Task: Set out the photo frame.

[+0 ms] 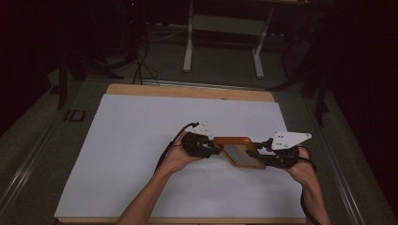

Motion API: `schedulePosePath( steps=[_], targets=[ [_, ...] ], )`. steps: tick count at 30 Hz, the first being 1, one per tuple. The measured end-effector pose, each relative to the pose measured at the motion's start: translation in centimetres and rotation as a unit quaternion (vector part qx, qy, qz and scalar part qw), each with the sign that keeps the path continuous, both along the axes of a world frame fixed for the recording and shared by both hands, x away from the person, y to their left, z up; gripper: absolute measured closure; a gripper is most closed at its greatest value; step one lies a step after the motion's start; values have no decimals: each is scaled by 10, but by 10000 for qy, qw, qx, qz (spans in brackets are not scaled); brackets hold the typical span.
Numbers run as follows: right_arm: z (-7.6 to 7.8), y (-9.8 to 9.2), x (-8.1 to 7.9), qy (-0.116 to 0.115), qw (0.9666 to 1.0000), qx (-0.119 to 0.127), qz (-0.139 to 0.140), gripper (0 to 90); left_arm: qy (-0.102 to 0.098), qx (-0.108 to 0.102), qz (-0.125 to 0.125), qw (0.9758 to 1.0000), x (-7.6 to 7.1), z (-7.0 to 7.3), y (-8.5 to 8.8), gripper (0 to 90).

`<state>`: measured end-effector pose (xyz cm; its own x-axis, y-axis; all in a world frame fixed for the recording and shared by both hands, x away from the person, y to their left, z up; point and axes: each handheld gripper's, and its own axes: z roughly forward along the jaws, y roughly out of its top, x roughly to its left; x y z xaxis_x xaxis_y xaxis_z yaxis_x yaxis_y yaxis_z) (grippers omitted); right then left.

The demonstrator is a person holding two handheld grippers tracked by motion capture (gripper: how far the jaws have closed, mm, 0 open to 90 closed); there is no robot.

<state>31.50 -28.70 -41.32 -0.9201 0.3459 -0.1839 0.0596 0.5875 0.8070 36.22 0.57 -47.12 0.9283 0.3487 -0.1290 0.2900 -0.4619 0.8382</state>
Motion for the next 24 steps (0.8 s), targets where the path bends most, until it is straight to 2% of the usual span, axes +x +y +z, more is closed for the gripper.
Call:
schedulePosePath(
  steps=[2, 4, 6, 8, 9, 16, 24],
  targets=[
    [0, 1, 0, -28, 10000, -23, 30, 691, 36, -144, 10, 9999, 1, 1, 1, 590],
    [1, 3, -1, -61, 9999, -84, 64, 692, 33, -160, 35, 9999, 2, 2, 1, 508],
    [1, 4, -2, -72, 9999, -109, 98, 691, 54, -152, 5, 9999, 2, 1, 1, 507],
    [1, 5, -2, -83, 9998, -107, 118, 692, 68, -169, -61, 9998, 2, 0, 0, 525],
    [1, 5, -2, -74, 9999, -104, 111, 691, 50, -155, -78, 9998, 2, 0, -1, 573],
    [1, 1, -1, -69, 9999, -86, 42, 687, 93, -155, -179, 9997, -1, 5, 1, 621],
    [2, 1, 2, 86, 9995, 289, 8, 684, -34, -338, -209, 9992, -10, 18, 17, 648]
  ],
)
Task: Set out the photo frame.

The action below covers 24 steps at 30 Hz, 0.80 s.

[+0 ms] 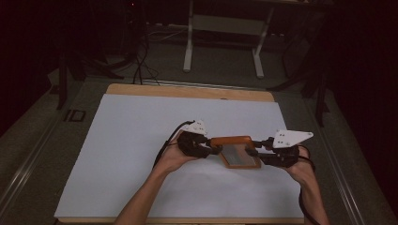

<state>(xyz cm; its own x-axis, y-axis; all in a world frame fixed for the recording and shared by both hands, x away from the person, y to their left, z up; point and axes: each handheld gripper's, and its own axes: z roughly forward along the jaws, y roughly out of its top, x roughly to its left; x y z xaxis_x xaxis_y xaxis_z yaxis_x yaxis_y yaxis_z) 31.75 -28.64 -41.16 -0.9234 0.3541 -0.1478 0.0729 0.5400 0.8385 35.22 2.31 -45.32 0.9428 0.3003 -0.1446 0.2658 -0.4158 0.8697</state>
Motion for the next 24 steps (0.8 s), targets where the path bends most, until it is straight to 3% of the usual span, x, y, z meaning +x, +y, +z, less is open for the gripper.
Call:
schedulePosePath(
  steps=[5, 11, 16, 24],
  targets=[
    [0, 7, 3, 141, 9996, 232, -52, 685, 6, -294, 126, 9995, -4, 4, 16, 655],
    [-7, 21, 9, 347, 9985, 419, -54, 683, -40, -359, 272, 9990, -8, 7, 31, 656],
    [-11, 32, 12, 530, 9965, 641, -10, 681, -8, -559, 408, 9976, -12, 10, 50, 661],
    [-14, 47, 16, 669, 9937, 896, 55, 679, 40, -687, 568, 9960, -17, 13, 68, 664]
  ],
)
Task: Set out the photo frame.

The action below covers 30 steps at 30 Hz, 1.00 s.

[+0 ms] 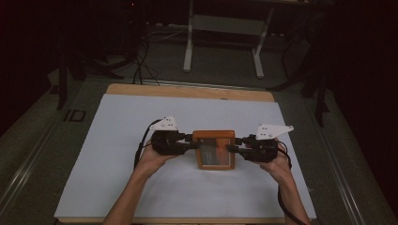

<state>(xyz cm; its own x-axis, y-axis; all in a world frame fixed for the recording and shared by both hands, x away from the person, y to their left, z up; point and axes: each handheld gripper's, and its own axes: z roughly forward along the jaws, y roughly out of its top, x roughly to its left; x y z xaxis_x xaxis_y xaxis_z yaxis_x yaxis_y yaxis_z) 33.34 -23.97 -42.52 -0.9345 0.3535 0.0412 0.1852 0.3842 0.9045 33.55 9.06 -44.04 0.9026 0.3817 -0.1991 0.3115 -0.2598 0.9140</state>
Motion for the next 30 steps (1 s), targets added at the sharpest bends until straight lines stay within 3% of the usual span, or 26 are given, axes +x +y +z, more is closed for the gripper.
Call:
schedulePosePath(
  steps=[22, 30],
  targets=[
    [-15, 18, 6, 430, 9975, 531, 172, 678, 422, -97, 334, 9985, -12, -4, 20, 664],
    [-23, 26, 7, 582, 9963, 608, 184, 679, 514, -93, 465, 9976, -14, -8, 28, 660]
  ],
)
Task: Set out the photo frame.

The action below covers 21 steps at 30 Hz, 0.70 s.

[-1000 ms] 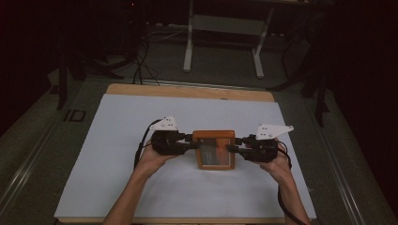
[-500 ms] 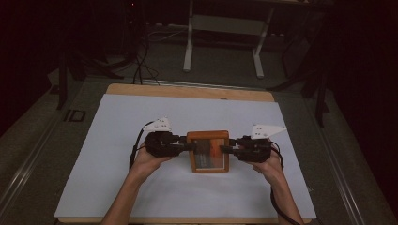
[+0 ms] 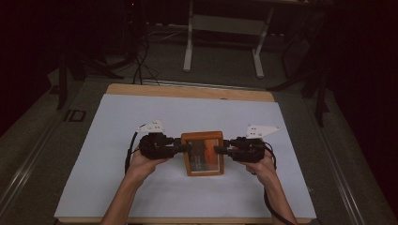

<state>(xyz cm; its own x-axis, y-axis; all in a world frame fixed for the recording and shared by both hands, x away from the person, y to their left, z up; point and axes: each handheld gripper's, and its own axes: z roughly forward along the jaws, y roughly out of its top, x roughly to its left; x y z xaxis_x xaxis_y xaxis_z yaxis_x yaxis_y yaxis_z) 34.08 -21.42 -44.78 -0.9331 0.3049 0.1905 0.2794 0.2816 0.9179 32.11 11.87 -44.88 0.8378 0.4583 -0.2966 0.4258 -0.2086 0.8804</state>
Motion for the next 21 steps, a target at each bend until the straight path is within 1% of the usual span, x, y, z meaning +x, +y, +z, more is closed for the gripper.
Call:
schedulePosePath(
  steps=[3, 8, 16, 21],
  targets=[
    [-4, 3, 1, 65, 10000, 0, 8, 678, 39, -1, 73, 10000, 0, -2, 2, 657],
    [-10, 7, 3, 144, 9999, -21, -12, 679, 83, 33, 125, 9999, 1, -7, 4, 652],
    [-20, 9, 3, 253, 9996, -90, -61, 677, 95, 139, 194, 9997, 4, -10, 3, 646],
    [-23, 11, 5, 304, 9995, -91, -87, 675, 105, 126, 275, 9995, 5, -10, 5, 644]
  ],
)
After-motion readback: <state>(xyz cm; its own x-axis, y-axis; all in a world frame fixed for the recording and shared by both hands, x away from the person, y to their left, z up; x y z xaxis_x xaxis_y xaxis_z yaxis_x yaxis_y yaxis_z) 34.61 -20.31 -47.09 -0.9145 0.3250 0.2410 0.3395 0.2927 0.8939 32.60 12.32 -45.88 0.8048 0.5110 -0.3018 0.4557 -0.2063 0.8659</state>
